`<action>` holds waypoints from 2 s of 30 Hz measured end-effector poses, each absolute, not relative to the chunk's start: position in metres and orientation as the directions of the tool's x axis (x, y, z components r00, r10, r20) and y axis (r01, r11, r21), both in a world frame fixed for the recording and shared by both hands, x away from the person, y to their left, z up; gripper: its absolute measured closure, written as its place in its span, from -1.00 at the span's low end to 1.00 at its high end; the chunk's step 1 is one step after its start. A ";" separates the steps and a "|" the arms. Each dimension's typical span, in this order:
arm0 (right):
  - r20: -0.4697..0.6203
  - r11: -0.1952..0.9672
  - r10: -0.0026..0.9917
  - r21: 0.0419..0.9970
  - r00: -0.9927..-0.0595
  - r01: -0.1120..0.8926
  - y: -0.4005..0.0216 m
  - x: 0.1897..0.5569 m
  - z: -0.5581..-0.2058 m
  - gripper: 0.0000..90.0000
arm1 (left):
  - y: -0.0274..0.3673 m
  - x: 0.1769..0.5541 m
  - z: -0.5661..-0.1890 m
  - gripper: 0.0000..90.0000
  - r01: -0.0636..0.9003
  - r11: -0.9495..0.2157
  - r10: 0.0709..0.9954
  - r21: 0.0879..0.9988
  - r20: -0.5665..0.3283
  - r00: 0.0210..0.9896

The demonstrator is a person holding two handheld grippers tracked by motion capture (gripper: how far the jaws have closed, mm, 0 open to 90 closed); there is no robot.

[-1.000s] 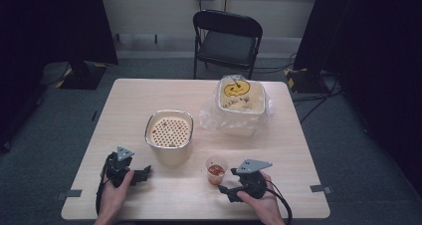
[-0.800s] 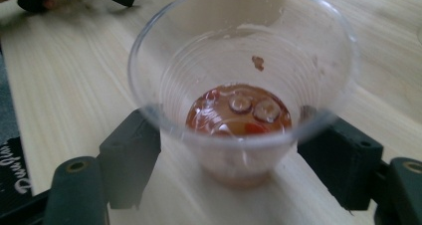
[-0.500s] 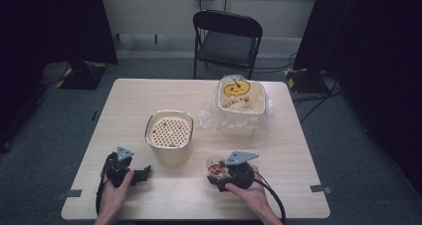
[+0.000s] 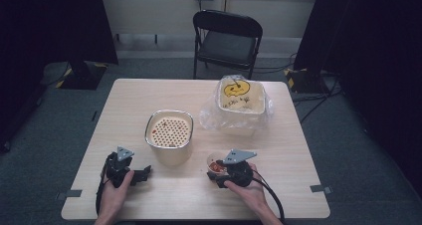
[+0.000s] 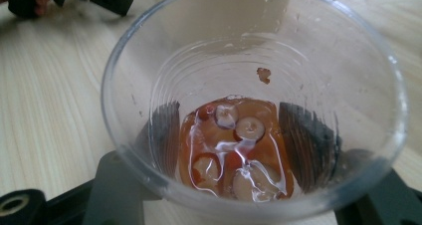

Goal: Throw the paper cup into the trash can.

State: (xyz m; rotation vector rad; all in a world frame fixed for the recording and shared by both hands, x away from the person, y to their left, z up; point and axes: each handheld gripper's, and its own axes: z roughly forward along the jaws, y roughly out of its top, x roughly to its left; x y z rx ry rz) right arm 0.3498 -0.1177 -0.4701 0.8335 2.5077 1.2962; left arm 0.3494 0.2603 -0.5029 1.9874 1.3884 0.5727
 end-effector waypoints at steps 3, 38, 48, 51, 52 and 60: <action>0.086 0.439 0.573 0.808 -0.815 0.393 -0.119 0.351 -0.467 -0.04 | 0.260 0.349 -0.503 -1.00 0.660 -0.238 0.938 0.713 -0.008 0.347; -0.083 0.461 0.632 0.840 -0.771 0.288 -0.091 0.389 -0.371 0.03 | 0.260 0.349 -0.503 -1.00 0.660 -0.237 0.938 0.713 -0.009 0.347; -0.178 0.495 0.652 0.836 -0.737 0.236 -0.078 0.410 -0.340 0.04 | 0.260 0.350 -0.503 -1.00 0.660 -0.237 0.937 0.713 -0.011 0.348; -0.226 0.531 0.640 0.821 -0.735 0.209 -0.070 0.416 -0.332 0.04 | 0.260 0.350 -0.503 -1.00 0.660 -0.237 0.937 0.713 -0.011 0.348; -0.226 0.531 0.640 0.821 -0.735 0.209 -0.070 0.416 -0.332 0.04 | 0.260 0.350 -0.503 -1.00 0.660 -0.237 0.937 0.713 -0.011 0.348; -0.369 0.649 0.584 0.747 -0.723 0.142 -0.042 0.429 -0.323 0.06 | 0.260 0.350 -0.503 -1.00 0.660 -0.236 0.937 0.713 -0.011 0.348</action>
